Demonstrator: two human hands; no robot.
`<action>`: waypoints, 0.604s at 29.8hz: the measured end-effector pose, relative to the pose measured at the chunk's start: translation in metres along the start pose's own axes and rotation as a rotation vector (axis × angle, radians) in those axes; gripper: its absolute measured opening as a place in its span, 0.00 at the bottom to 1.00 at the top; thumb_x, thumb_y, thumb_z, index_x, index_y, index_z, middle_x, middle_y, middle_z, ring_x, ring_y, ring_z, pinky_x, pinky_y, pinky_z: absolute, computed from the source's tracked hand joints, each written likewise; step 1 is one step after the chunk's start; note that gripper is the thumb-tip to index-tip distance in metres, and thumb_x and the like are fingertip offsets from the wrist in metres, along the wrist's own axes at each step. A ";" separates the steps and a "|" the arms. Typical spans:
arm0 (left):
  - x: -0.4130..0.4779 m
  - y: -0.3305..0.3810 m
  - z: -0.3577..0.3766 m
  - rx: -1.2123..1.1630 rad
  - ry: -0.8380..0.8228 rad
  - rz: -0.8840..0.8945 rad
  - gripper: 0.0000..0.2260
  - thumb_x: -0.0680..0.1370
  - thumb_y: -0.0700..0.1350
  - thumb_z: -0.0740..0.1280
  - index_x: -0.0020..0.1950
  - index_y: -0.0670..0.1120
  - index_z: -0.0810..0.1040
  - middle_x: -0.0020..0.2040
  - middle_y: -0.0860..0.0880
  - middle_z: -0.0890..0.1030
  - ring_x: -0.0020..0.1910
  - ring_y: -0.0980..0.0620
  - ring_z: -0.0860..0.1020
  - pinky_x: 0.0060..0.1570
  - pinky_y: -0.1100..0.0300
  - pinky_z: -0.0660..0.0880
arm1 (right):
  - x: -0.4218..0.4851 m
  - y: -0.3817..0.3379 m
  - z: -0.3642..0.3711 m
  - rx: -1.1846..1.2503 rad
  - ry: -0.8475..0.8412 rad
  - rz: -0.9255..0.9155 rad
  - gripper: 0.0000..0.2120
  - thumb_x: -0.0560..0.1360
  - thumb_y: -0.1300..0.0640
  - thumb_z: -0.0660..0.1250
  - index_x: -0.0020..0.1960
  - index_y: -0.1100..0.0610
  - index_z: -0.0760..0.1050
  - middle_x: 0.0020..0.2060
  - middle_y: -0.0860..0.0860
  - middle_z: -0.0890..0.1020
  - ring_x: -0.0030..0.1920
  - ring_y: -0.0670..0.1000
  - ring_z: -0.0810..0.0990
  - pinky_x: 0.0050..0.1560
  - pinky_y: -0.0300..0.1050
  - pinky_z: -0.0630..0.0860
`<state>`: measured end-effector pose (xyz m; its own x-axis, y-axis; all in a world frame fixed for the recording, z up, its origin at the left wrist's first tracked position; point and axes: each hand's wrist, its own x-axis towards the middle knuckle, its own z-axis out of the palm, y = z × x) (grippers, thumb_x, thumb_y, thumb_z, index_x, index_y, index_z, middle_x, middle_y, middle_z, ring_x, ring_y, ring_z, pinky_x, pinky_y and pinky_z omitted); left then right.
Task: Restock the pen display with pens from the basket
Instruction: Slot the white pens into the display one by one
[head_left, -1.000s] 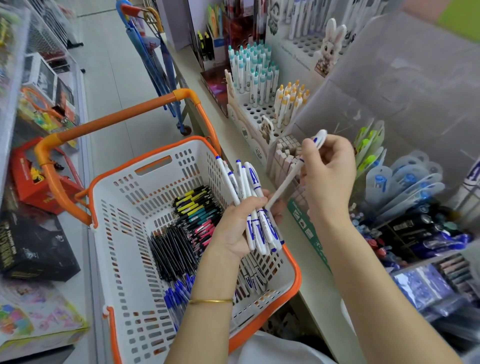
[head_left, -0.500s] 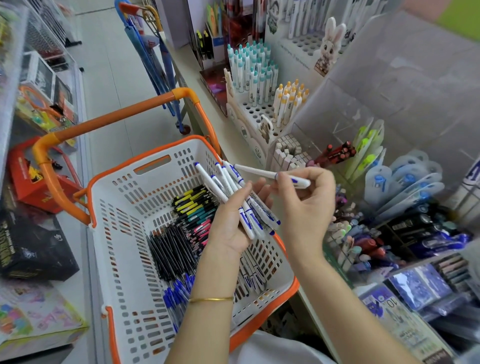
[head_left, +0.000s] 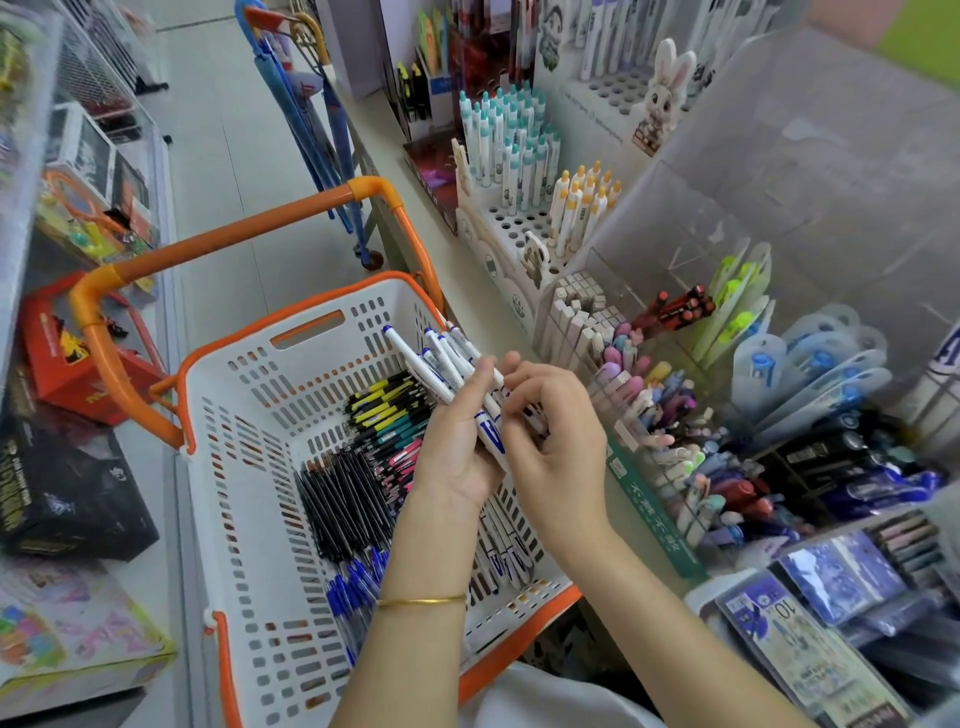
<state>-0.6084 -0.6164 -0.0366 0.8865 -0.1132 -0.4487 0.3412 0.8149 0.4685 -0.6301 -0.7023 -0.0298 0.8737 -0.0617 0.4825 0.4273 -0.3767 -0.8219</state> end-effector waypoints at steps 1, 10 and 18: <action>0.001 0.000 -0.001 -0.004 0.003 -0.011 0.14 0.69 0.48 0.68 0.51 0.42 0.81 0.43 0.47 0.82 0.43 0.50 0.83 0.42 0.57 0.81 | -0.001 0.000 0.000 0.006 -0.008 0.003 0.10 0.65 0.74 0.62 0.39 0.60 0.72 0.42 0.46 0.77 0.49 0.47 0.77 0.46 0.46 0.75; 0.001 0.002 0.001 0.021 0.023 0.004 0.05 0.72 0.44 0.69 0.43 0.43 0.79 0.36 0.48 0.80 0.35 0.52 0.82 0.35 0.58 0.79 | 0.000 -0.003 -0.002 0.074 -0.061 0.011 0.06 0.66 0.67 0.60 0.39 0.58 0.72 0.39 0.46 0.77 0.44 0.49 0.77 0.43 0.50 0.75; -0.003 0.004 0.000 0.194 -0.083 -0.035 0.07 0.70 0.38 0.70 0.48 0.43 0.79 0.35 0.48 0.78 0.32 0.53 0.77 0.36 0.58 0.78 | 0.053 -0.007 -0.012 0.347 -0.160 0.696 0.09 0.77 0.62 0.61 0.54 0.56 0.76 0.38 0.55 0.78 0.30 0.50 0.77 0.28 0.44 0.73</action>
<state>-0.6096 -0.6132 -0.0337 0.8929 -0.1925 -0.4071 0.4192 0.6856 0.5951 -0.5895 -0.7134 0.0053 0.9782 -0.0343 -0.2048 -0.2046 0.0106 -0.9788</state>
